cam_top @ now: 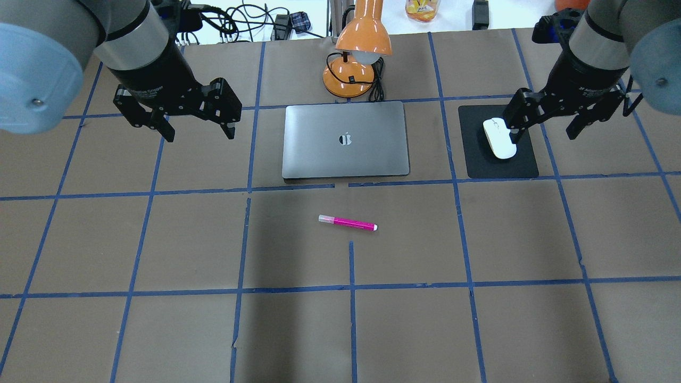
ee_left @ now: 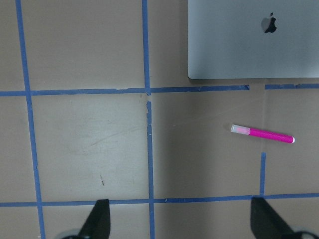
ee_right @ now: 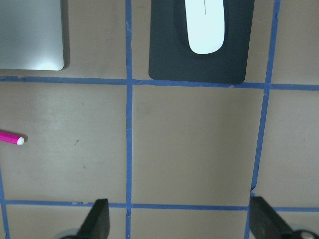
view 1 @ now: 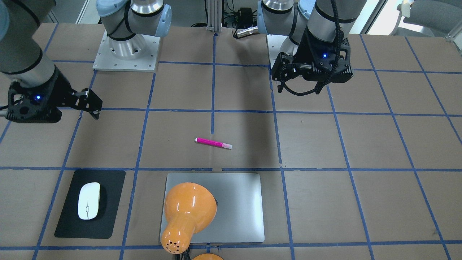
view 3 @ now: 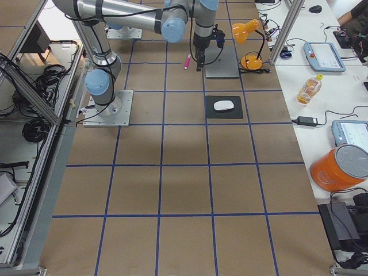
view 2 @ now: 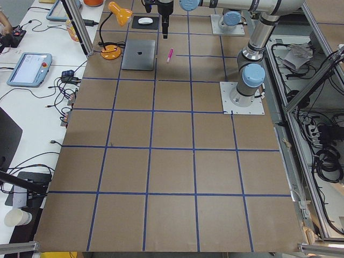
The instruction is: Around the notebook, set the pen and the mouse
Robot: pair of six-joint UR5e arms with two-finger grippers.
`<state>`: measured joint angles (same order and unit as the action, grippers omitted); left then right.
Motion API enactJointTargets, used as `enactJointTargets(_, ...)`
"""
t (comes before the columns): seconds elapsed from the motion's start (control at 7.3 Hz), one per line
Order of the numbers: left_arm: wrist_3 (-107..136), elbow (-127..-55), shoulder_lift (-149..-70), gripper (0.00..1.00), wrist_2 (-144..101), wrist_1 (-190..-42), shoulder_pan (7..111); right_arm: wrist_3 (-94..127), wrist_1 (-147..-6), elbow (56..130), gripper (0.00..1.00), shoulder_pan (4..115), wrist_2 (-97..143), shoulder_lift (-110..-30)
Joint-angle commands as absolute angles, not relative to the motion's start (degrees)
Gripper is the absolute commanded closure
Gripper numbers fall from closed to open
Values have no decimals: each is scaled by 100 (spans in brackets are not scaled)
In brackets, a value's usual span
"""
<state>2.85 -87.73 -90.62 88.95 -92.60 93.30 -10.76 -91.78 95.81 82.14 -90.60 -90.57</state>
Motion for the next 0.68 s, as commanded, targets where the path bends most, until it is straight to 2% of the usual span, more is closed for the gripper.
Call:
enactJointTargets(0.0,316,-8639,-9167,0,8886,-9413,9343,-1064,-8939,9589,0,8376,-9009,-9324)
enactJointTargets(0.55,316,-8640,-9167,0,8903,-9413,9343,-22,-8938,9606,0,8735,-8982,-9325)
